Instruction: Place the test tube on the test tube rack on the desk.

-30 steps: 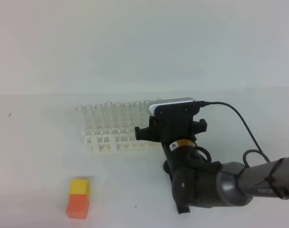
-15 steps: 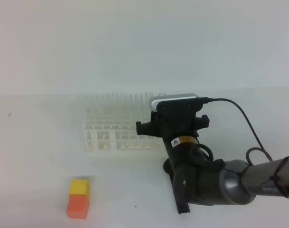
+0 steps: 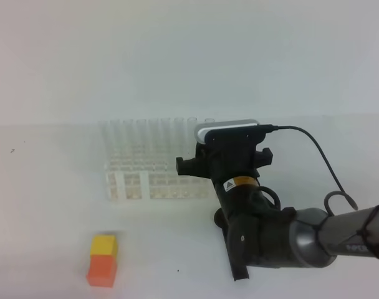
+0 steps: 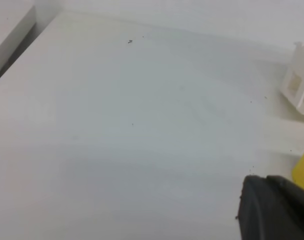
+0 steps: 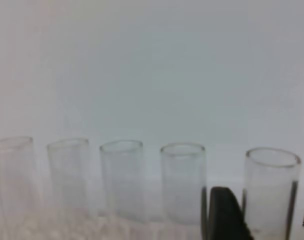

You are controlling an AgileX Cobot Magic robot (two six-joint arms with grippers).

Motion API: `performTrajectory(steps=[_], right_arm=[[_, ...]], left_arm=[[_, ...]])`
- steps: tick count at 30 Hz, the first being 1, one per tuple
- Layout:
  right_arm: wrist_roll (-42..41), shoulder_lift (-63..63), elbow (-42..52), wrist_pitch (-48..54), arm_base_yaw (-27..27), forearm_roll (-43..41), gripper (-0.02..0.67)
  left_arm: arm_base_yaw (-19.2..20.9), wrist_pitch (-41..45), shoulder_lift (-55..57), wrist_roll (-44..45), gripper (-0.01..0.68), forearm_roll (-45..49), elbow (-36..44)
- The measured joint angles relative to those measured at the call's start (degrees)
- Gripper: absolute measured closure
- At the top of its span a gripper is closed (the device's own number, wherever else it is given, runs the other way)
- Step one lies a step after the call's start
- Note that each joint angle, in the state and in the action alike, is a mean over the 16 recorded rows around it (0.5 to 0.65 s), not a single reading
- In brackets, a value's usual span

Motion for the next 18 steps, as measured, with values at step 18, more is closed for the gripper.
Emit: performTrajectory(steps=[18], right_arm=[[-2.82,2.43,0.00,0.15,-0.61,-2.58,0.312]], left_arm=[[0.00,0.00,0.08,0.00,0.674,0.00,0.00]])
